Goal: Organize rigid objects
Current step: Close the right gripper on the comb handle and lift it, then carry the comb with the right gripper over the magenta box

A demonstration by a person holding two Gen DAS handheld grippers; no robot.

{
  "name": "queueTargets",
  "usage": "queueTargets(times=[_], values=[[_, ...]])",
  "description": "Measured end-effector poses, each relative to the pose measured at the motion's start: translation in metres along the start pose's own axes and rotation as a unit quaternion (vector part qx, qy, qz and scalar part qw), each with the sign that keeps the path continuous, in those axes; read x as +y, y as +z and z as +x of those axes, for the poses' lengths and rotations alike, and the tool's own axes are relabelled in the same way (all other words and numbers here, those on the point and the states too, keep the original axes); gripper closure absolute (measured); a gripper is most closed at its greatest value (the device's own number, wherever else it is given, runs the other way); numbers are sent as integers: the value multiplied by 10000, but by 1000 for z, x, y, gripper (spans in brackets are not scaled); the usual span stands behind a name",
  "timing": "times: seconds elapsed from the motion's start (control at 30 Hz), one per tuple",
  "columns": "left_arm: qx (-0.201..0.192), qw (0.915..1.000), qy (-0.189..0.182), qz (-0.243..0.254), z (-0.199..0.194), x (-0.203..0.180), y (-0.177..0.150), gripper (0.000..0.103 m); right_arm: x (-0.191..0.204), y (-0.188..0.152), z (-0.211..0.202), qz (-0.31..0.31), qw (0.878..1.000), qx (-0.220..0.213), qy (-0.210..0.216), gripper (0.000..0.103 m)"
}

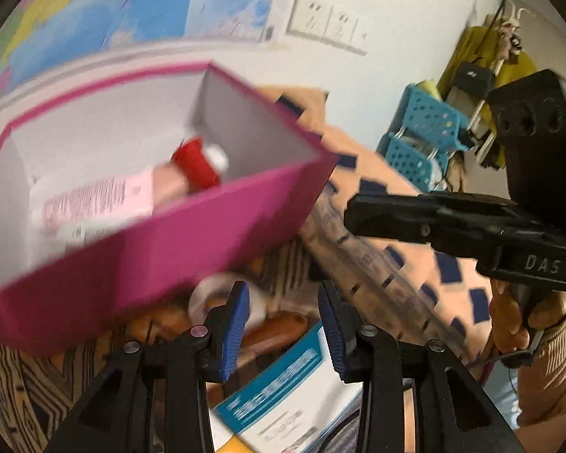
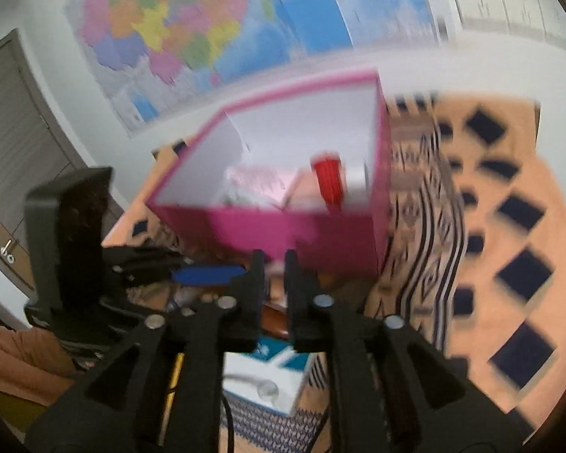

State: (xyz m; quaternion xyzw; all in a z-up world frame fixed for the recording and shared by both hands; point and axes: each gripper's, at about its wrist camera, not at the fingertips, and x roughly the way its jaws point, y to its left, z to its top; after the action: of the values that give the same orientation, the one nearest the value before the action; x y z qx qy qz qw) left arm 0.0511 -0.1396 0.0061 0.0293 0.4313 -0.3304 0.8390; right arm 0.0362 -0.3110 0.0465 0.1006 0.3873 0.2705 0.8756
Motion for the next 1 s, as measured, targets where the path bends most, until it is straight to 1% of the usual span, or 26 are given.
queueTargets(times=[0.03, 0.07, 0.13, 0.27, 0.3, 0.37, 0.4, 0.43, 0.5, 0.57, 0.73, 0.77, 0.87, 0.9, 1.0], values=[[47, 10000, 80, 3, 2, 3, -5, 65, -2, -6, 7, 18, 10000, 86, 17, 76], [85, 9999, 120, 8, 3, 5, -9, 65, -1, -10, 11, -13, 9999, 155, 30, 74], [165, 9997, 158, -12, 2, 11, -17, 65, 2, -16, 21, -83, 9995, 311, 58, 73], [220, 9996, 42, -141, -6, 24, -30, 65, 7, -23, 37, -188, 9981, 575, 110, 71], [202, 9997, 81, -137, -9, 26, -33, 65, 9, -23, 41, -253, 9976, 630, 129, 71], [226, 9995, 146, -154, -13, 30, -39, 65, 15, -26, 48, -385, 9961, 775, 173, 64], [243, 9994, 153, -205, -13, 31, -40, 65, 19, -27, 52, -485, 9951, 841, 178, 59], [261, 9992, 153, -255, -15, 34, -42, 65, 22, -28, 55, -582, 9940, 904, 190, 58], [267, 9991, 157, -289, -18, 37, -47, 65, 30, -30, 65, -793, 9909, 1077, 128, 58], [265, 9990, 174, -314, -21, 40, -51, 65, 36, -30, 72, -926, 9883, 1196, 186, 58], [241, 9986, 217, -417, -31, 50, -63, 65, 61, -29, 88, -1518, 9787, 1370, 189, 58], [251, 9985, 228, -434, -32, 51, -65, 65, 67, -29, 94, -1689, 9744, 1467, 238, 58], [262, 9981, 270, -487, -38, 57, -71, 65, 75, -30, 113, -2000, 9648, 1705, 138, 58], [265, 9980, 292, -504, -39, 58, -72, 65, 77, -28, 119, -2136, 9618, 1711, 93, 58], [249, 9977, 303, -550, -43, 60, -75, 64, 80, -26, 134, -2353, 9522, 1947, 75, 58]])
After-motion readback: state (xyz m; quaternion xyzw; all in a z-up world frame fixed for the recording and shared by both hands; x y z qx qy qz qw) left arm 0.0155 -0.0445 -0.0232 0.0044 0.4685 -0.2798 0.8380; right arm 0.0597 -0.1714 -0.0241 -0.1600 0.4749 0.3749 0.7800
